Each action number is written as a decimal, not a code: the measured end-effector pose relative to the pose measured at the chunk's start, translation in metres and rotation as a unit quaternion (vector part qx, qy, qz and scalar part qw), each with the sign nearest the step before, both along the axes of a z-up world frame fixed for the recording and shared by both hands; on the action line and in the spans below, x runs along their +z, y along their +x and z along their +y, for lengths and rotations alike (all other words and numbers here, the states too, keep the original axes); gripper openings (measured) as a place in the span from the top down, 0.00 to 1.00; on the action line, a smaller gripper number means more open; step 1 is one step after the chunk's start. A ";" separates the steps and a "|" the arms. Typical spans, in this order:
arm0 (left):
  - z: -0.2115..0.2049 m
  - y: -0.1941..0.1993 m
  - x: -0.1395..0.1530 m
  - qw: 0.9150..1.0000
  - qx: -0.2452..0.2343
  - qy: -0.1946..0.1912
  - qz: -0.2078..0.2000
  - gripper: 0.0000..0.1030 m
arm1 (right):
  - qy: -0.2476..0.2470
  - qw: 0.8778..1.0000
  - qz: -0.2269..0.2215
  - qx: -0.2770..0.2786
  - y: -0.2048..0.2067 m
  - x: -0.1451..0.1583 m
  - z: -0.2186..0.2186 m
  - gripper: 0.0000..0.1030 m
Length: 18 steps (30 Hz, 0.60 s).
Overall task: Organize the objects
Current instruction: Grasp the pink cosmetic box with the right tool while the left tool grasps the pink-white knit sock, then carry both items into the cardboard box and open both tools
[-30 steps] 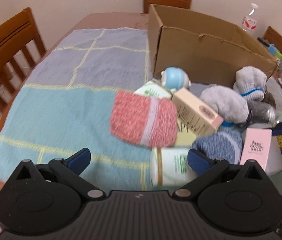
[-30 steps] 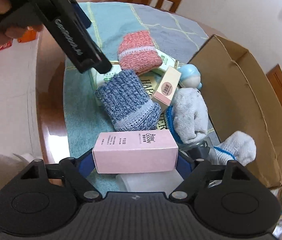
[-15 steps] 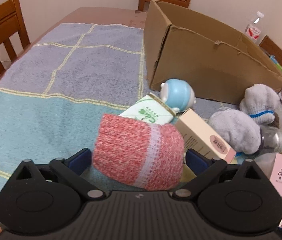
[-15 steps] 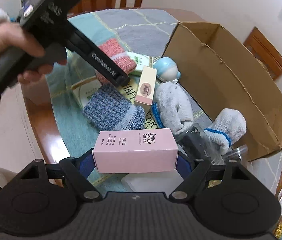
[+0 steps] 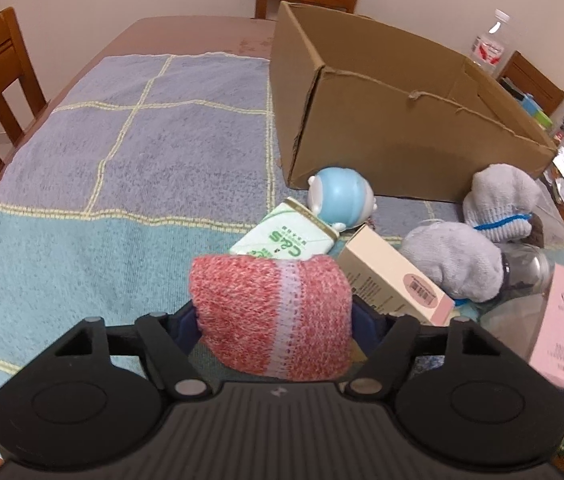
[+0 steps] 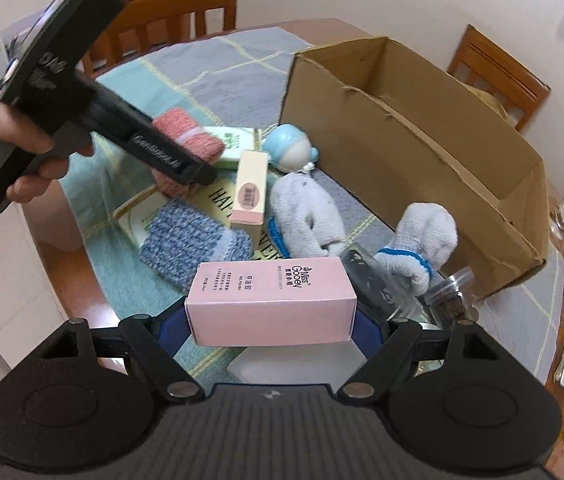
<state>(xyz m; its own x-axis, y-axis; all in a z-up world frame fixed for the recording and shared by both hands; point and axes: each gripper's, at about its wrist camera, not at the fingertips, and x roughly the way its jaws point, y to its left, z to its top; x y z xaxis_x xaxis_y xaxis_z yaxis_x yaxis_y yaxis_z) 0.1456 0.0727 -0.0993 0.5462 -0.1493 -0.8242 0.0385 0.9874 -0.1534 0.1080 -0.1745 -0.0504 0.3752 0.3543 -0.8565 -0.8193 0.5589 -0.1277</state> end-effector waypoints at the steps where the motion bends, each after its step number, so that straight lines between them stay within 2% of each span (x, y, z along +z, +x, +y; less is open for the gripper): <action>1: 0.000 0.000 0.003 1.000 -0.004 0.003 -0.002 0.31 | 0.003 1.000 0.003 -0.006 0.003 0.002 -0.001 0.18; 8: 0.003 0.000 0.031 1.000 -0.025 0.009 0.000 0.33 | 0.030 0.999 0.001 -0.045 0.020 0.014 -0.010 0.18; 12: 0.002 0.005 0.059 0.999 -0.043 0.015 -0.015 0.33 | 0.046 0.996 0.004 -0.080 0.033 0.023 -0.016 0.18; 18: -0.012 0.030 0.108 0.995 -0.080 0.001 -0.051 0.33 | 0.085 0.989 -0.010 -0.119 0.062 0.050 -0.023 0.18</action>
<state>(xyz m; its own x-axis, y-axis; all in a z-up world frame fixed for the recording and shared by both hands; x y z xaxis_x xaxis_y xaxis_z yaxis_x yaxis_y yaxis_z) 0.1754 0.0608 0.0087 0.5964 -0.2400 -0.7660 0.2108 0.9676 -0.1391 0.1698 -0.1974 -0.0004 0.4821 0.3916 -0.7837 -0.6605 0.7502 -0.0315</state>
